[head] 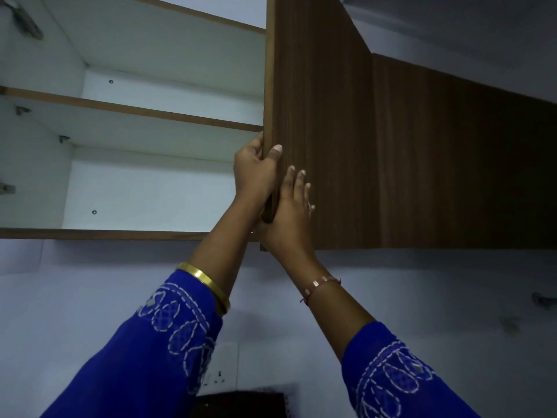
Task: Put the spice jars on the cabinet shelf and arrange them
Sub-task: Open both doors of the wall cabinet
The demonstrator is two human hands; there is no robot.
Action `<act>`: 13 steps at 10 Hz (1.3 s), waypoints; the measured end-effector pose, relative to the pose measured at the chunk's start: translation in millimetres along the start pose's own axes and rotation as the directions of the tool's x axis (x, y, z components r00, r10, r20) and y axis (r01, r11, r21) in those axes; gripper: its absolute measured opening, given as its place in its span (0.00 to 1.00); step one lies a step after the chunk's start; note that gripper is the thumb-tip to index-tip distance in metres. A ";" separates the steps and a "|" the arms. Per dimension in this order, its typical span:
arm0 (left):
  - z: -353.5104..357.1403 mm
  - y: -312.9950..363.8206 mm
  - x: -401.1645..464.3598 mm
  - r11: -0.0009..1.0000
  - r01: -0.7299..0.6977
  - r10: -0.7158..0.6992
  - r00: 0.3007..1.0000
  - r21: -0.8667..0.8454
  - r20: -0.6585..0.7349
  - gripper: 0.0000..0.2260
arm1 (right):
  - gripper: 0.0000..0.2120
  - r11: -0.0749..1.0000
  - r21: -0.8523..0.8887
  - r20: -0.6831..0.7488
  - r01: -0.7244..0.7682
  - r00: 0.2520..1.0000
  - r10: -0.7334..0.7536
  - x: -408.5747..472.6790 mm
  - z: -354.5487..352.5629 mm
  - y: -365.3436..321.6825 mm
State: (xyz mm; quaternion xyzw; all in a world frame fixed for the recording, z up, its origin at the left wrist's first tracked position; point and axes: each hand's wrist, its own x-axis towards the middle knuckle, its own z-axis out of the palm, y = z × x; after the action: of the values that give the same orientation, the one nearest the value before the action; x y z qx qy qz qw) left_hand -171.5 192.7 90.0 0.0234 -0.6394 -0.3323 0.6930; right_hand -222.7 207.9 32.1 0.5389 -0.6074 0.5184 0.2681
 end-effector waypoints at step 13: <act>309.8 63.7 -136.0 0.971 -0.239 0.189 0.776 0.003 0.602 0.22 | 0.24 0.972 0.076 -0.438 -0.221 0.869 0.232 -79.0 -318.3 197.4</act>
State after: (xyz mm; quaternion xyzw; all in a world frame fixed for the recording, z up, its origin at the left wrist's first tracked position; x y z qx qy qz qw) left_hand -418.3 430.5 56.9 -0.1277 -0.8360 -0.2159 0.4881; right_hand -459.3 506.7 -3.6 0.3347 -0.5829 0.6624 0.3307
